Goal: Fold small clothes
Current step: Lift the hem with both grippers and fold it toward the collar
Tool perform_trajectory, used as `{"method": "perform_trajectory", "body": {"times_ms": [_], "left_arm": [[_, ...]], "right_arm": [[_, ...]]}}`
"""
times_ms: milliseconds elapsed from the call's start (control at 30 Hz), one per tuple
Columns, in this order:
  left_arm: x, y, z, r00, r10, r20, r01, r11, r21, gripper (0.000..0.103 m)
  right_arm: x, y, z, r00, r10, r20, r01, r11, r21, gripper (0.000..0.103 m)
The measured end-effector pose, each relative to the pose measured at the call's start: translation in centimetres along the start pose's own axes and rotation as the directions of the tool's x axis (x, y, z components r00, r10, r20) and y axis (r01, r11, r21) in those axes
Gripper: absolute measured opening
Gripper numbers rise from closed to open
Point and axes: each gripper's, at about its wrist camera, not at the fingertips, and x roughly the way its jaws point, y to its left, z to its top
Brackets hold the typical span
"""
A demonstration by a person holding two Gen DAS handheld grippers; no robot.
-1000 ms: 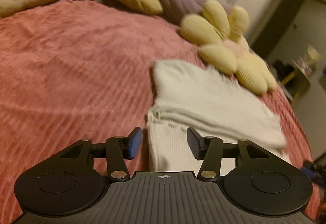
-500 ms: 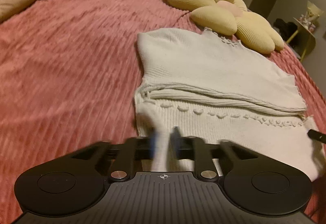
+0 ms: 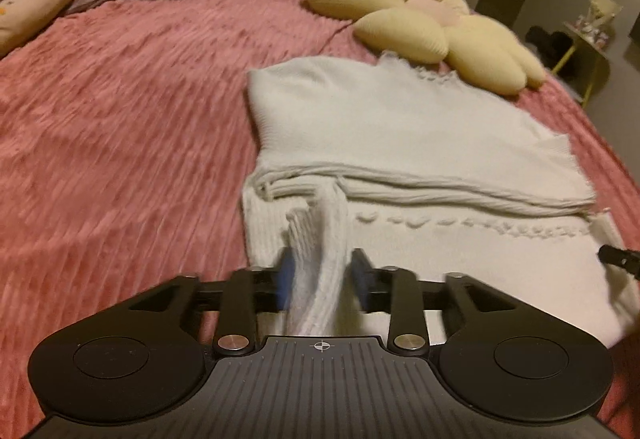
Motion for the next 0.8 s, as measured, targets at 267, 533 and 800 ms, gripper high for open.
{"method": "perform_trajectory", "body": {"times_ms": [267, 533, 800], "left_arm": [[0.3, 0.5, 0.7, 1.000, -0.018, -0.016, 0.018, 1.000, -0.016, 0.011], [-6.3, -1.9, 5.5, 0.974, -0.085, 0.210, 0.057, 0.989, 0.137, 0.010], [1.8, -0.4, 9.7, 0.990, 0.036, 0.140, -0.040, 0.999, 0.024, 0.010]], "right_arm": [[0.9, 0.8, 0.4, 1.000, -0.015, -0.007, 0.014, 0.999, -0.053, 0.007], [-3.2, 2.2, 3.7, 0.980, 0.016, 0.196, 0.014, 0.988, -0.152, 0.007], [2.6, 0.0, 8.2, 0.983, -0.049, 0.178, 0.049, 0.999, 0.005, 0.007]]}}
